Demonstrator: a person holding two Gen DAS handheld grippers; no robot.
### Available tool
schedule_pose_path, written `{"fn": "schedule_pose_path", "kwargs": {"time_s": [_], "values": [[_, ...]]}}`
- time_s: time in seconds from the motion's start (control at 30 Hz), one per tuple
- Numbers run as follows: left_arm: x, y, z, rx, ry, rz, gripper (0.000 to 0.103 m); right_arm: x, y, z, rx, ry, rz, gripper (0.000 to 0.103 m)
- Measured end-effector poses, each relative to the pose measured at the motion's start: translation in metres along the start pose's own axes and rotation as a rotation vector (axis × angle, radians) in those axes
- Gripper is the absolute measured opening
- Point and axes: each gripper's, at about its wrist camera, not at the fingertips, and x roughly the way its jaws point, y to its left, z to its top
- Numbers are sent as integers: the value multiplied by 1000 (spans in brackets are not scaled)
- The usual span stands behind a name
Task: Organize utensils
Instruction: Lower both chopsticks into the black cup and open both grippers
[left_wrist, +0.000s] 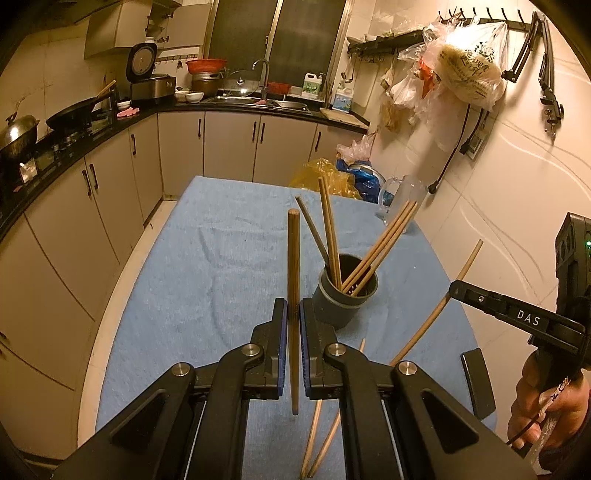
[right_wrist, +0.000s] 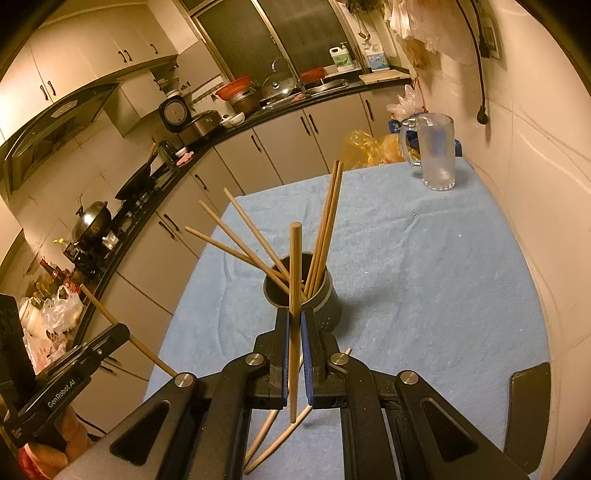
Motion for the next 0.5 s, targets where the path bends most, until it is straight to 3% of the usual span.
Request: {"fn": "schedule_pose_path", "kwargs": {"time_s": [0.5], "values": [[-5,-13,43,8,-40,-30,6,-22,-10,31,39,-67,5,6]]}}
